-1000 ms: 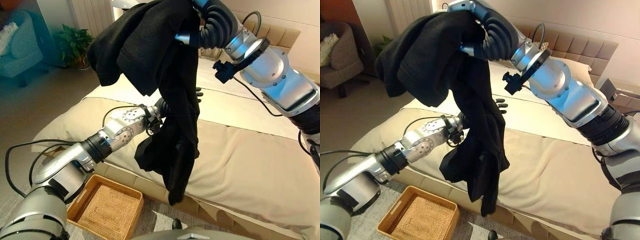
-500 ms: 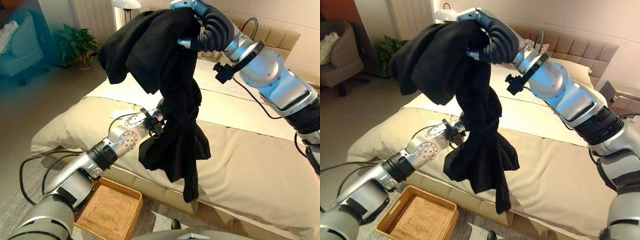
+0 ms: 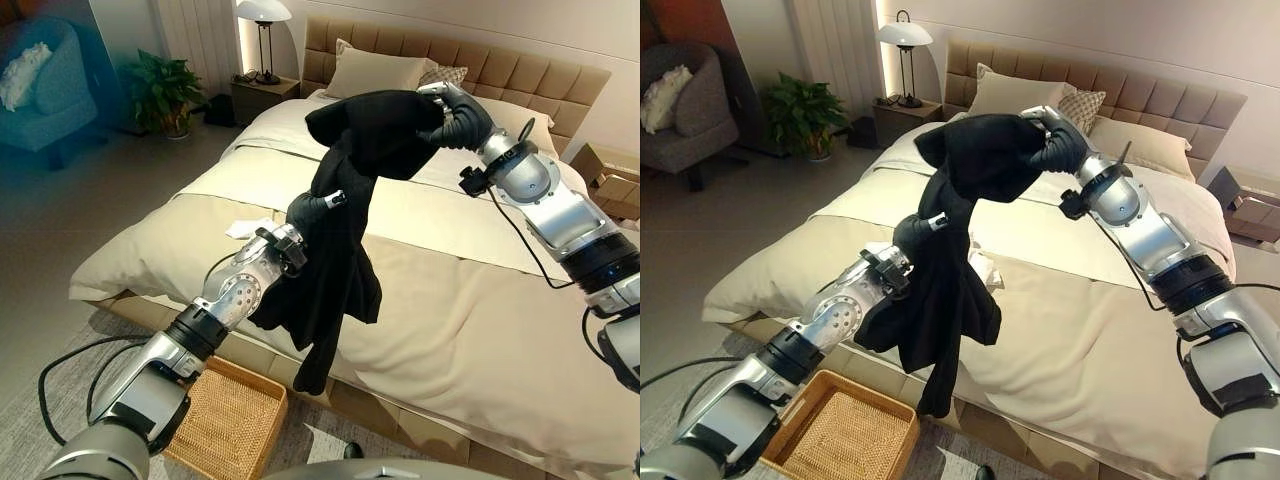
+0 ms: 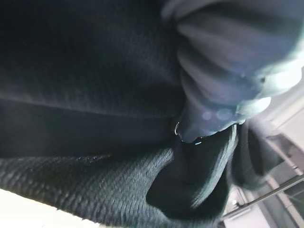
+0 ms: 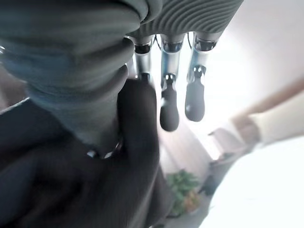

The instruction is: Pick up clothes into the bucket

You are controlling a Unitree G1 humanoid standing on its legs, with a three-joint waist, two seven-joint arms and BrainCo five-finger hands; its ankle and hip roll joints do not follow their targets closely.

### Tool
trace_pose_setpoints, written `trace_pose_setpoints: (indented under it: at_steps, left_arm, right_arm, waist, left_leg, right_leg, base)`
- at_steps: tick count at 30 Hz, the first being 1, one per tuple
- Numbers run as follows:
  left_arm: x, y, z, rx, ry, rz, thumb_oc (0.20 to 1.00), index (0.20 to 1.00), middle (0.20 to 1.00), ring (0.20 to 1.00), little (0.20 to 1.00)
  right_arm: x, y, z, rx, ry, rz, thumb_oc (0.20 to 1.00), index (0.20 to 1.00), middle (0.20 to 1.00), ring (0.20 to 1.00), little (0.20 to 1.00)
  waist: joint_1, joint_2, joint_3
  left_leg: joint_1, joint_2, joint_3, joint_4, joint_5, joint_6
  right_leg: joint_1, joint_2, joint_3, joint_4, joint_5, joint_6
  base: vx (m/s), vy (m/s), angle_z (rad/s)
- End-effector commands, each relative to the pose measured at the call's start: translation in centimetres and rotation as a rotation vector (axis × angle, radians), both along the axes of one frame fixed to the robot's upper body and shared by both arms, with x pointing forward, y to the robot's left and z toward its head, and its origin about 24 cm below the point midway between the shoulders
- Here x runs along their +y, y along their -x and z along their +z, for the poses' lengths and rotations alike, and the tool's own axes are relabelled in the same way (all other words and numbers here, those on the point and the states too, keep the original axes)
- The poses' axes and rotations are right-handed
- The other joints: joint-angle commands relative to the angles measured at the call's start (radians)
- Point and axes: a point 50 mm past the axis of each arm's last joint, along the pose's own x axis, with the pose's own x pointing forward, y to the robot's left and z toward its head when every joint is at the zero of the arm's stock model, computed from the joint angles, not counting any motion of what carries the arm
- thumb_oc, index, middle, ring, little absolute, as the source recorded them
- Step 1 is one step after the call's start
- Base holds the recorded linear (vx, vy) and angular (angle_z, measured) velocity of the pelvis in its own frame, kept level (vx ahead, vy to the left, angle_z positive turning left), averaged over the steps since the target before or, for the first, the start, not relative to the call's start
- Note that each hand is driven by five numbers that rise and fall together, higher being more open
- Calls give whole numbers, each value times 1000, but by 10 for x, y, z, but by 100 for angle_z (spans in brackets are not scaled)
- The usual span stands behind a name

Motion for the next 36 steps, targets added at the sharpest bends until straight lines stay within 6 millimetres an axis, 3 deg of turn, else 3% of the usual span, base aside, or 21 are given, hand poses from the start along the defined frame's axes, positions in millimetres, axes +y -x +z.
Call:
trace_pose_setpoints:
  at_steps: [1,3,4,7,9,10,11,12,14,15,16,17,18,20,21,23,25,29,32,33,36]
  left_arm:
    - [37,-12,55,-231,66,214,200,200,200,200,200]
    - [46,-14,59,-245,56,258,200,200,200,200,200]
    - [65,-15,68,-287,10,358,200,200,200,200,200]
    - [98,-12,85,-391,-127,547,200,200,200,200,200]
    - [109,-7,97,-472,-246,622,200,200,200,200,200]
    - [109,-7,97,-473,-248,622,200,200,200,200,200]
    - [124,3,109,-570,-383,738,200,200,200,200,200]
    - [124,3,109,-570,-385,738,200,200,200,200,200]
    - [145,22,140,-746,-470,918,200,200,200,200,200]
    - [145,22,140,-746,-471,918,200,200,200,200,200]
    - [148,27,145,-774,-472,947,200,200,200,200,200]
    - [148,27,145,-774,-472,948,200,200,200,200,200]
    - [157,33,151,-813,-532,1011,200,200,200,200,200]
    - [164,38,156,-838,-571,1066,200,200,200,200,200]
    - [164,38,156,-839,-572,1067,200,200,200,200,200]
    - [174,44,155,-846,-630,1126,200,200,200,200,200]
    - [177,45,152,-837,-643,1136,200,200,200,200,200]
    - [183,41,127,-750,-708,1154,200,200,200,200,200]
    - [184,38,114,-702,-747,1145,200,200,200,200,200]
    - [186,34,99,-651,-777,1145,200,200,200,200,200]
    - [188,29,86,-597,-810,1146,200,200,200,200,200]
  right_arm:
    - [-27,0,12,-40,-18,-104,1000,1000,1000,1000,1000]
    - [-31,1,4,-18,-26,-118,1000,1000,1000,1000,1000]
    - [-41,5,-12,30,-50,-141,1000,1000,1000,1000,1000]
    - [-59,15,-47,129,-104,-196,1000,1000,1000,1000,1000]
    - [-70,24,-67,184,-139,-230,1000,1000,1000,1000,1000]
    - [-70,24,-68,185,-141,-231,1000,1000,1000,1000,1000]
    - [-80,39,-100,272,-181,-272,1000,1000,1000,1000,1000]
    - [-80,40,-101,273,-182,-272,1000,1000,1000,1000,1000]
    - [-89,71,-169,465,-250,-356,1000,1000,1000,1000,1000]
    - [-88,71,-169,465,-250,-356,1000,1000,1000,1000,1000]
    - [-90,82,-192,537,-268,-390,1000,1000,1000,1000,1000]
    - [-89,82,-192,537,-268,-390,1000,1000,1000,1000,1000]
    - [-94,108,-233,668,-300,-476,1000,1000,1000,1000,1000]
    - [-93,124,-258,750,-305,-529,1000,1000,1000,1000,1000]
    - [-92,124,-258,749,-305,-528,1000,1000,1000,1000,1000]
    - [-87,156,-300,904,-324,-618,1000,1000,1000,1000,1000]
    - [-84,165,-309,941,-333,-639,1000,1000,1000,1000,1000]
    - [-79,205,-342,1095,-364,-746,1000,1000,1000,1000,1000]
    - [-78,212,-349,1131,-369,-771,1000,1000,1000,1000,1000]
    - [-80,216,-351,1138,-373,-795,1000,1000,1000,1000,1000]
    - [-83,212,-348,1123,-356,-796,1000,1000,1000,1000,1000]
  waist:
    - [28,-4,4]
    - [30,-3,5]
    - [30,4,10]
    - [33,13,20]
    - [35,17,26]
    - [36,15,25]
    - [36,19,32]
    - [37,18,31]
    - [38,26,45]
    - [38,25,44]
    - [38,28,48]
    - [37,27,47]
    - [37,32,62]
    - [38,34,77]
    - [36,33,75]
    - [38,36,104]
    - [38,36,114]
    - [34,38,173]
    - [32,38,198]
    - [30,34,239]
    - [31,30,269]
  left_leg:
    - [-65,-31,-53,124,-67,12]
    - [-66,-32,-55,125,-67,13]
    - [-67,-33,-55,125,-67,13]
    - [-72,-36,-59,129,-64,14]
    - [-76,-37,-62,130,-62,13]
    - [-76,-37,-63,131,-63,13]
    - [-82,-37,-66,131,-60,12]
    - [-82,-37,-66,132,-60,12]
    - [-97,-40,-76,136,-57,11]
    - [-98,-40,-76,136,-57,11]
    - [-102,-41,-78,136,-56,11]
    - [-102,-41,-78,137,-56,11]
    - [-115,-43,-83,139,-53,10]
    - [-133,-46,-89,145,-50,11]
    - [-136,-46,-90,146,-51,11]
    - [-169,-48,-97,162,-46,11]
    - [-181,-49,-102,168,-44,11]
    - [-246,-59,-119,200,-35,12]
    - [-281,-63,-124,229,-38,14]
    - [-320,-67,-127,263,-40,16]
    - [-365,-63,-122,295,-43,16]
  right_leg:
    - [36,-61,-68,128,-113,55]
    - [35,-62,-69,129,-114,54]
    - [34,-63,-69,130,-114,54]
    - [30,-64,-71,130,-114,53]
    - [27,-64,-73,131,-115,52]
    - [28,-64,-74,131,-115,52]
    - [25,-65,-77,131,-116,51]
    - [26,-65,-77,131,-116,51]
    - [20,-68,-85,133,-117,51]
    - [20,-68,-86,133,-118,51]
    - [17,-69,-89,134,-118,51]
    - [17,-69,-89,134,-118,51]
    - [7,-71,-96,138,-117,51]
    - [-9,-72,-101,145,-116,51]
    - [-11,-73,-101,146,-117,51]
    - [-40,-75,-105,156,-112,52]
    - [-49,-76,-106,159,-110,51]
    - [-101,-80,-111,184,-105,48]
    - [-127,-84,-112,197,-103,46]
    - [-160,-89,-103,213,-97,44]
    - [-206,-89,-90,233,-91,41]
  base:
    - [0,0,0]
    - [-9,3,2]
    - [-20,4,5]
    - [-24,0,6]
    - [-19,1,6]
    - [0,0,0]
    - [0,0,0]
    - [-22,-6,3]
    - [-21,-9,11]
    - [-18,-5,16]
    - [-8,-3,15]
    - [-47,-6,15]
    - [-62,-1,9]
    - [-71,-1,7]
    - [-53,-1,8]
    - [-94,3,14]
    - [-83,12,10]
    - [-107,23,7]
    - [-102,27,13]
    - [-123,47,11]
    - [-94,44,2]
